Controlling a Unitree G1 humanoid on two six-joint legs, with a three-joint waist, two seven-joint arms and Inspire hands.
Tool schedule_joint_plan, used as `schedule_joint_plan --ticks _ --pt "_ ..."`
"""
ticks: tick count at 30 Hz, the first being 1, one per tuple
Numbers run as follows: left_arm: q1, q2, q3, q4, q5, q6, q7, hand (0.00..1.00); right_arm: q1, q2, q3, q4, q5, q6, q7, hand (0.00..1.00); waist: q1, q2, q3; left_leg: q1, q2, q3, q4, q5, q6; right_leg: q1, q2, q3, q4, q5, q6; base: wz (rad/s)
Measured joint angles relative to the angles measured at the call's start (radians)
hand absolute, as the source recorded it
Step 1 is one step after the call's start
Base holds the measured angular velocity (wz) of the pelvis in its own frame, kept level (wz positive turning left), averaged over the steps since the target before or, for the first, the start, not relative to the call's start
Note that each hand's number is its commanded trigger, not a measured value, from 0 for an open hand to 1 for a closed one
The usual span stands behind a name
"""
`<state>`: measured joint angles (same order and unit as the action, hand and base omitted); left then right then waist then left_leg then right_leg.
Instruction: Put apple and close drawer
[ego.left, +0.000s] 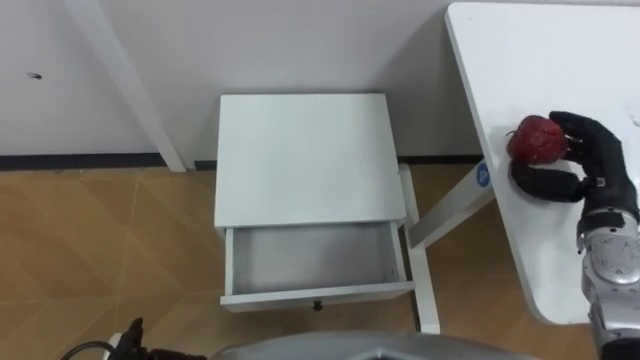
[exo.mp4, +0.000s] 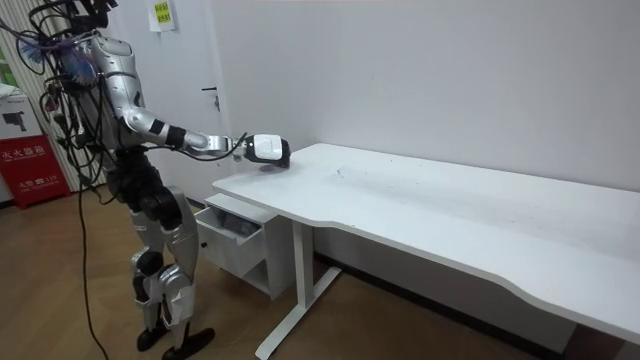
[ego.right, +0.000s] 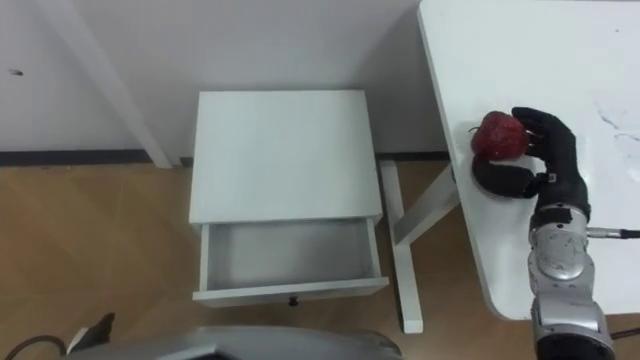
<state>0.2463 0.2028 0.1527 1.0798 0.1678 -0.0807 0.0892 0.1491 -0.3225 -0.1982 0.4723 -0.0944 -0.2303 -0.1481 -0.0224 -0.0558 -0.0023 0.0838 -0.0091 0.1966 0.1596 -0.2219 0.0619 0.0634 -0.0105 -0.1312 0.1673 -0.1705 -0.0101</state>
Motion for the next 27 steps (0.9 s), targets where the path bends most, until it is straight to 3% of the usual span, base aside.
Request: schedule_joint_plan --ticks 4,8,17,22,27 --pt "-0.005 0.001 -0.001 0.0 0.0 0.0 0.018 0.0 -0.007 0.003 -0.003 0.029 -0.001 -0.01 -0.014 1.0 0.0 0.003 0.0004 0.012 0.0 -0.004 -0.008 0.0 0.0 0.009 0.001 -0.004 0.0 0.0 0.0 0.0" --pt "-0.002 0.006 -0.001 0.002 0.0 0.0 0.018 0.0 0.0 0.033 0.005 0.02 0.0 -0.028 -0.016 1.0 -0.002 0.002 -0.0001 0.013 0.0 -0.004 -0.007 0.0 0.0 0.009 0.001 -0.004 0.001 0.0 0.0 0.0" --pt "-0.02 0.01 -0.029 0.002 0.0 0.0 0.014 0.0 -0.012 0.061 0.108 -0.021 0.0 -0.03 -0.007 1.0 0.004 0.004 -0.0028 0.012 -0.001 -0.008 -0.001 0.0 0.0 0.005 -0.001 -0.009 0.005 0.0 0.0 0.0" --pt "-0.013 0.009 -0.06 0.001 0.001 0.001 0.007 0.0 -0.013 0.065 0.145 -0.074 -0.073 0.013 -0.002 1.0 0.012 0.006 -0.003 0.004 0.0 -0.009 0.003 0.0 0.0 0.003 -0.001 -0.009 0.004 0.001 -0.002 0.0" --pt "-0.029 0.01 -0.079 -0.001 -0.001 -0.006 0.008 0.0 -0.017 0.064 0.229 -0.105 -0.077 0.025 0.059 1.0 0.033 0.009 -0.0023 -0.012 0.0 -0.01 0.007 0.001 0.0 -0.01 -0.001 -0.01 0.004 0.003 -0.003 0.01"
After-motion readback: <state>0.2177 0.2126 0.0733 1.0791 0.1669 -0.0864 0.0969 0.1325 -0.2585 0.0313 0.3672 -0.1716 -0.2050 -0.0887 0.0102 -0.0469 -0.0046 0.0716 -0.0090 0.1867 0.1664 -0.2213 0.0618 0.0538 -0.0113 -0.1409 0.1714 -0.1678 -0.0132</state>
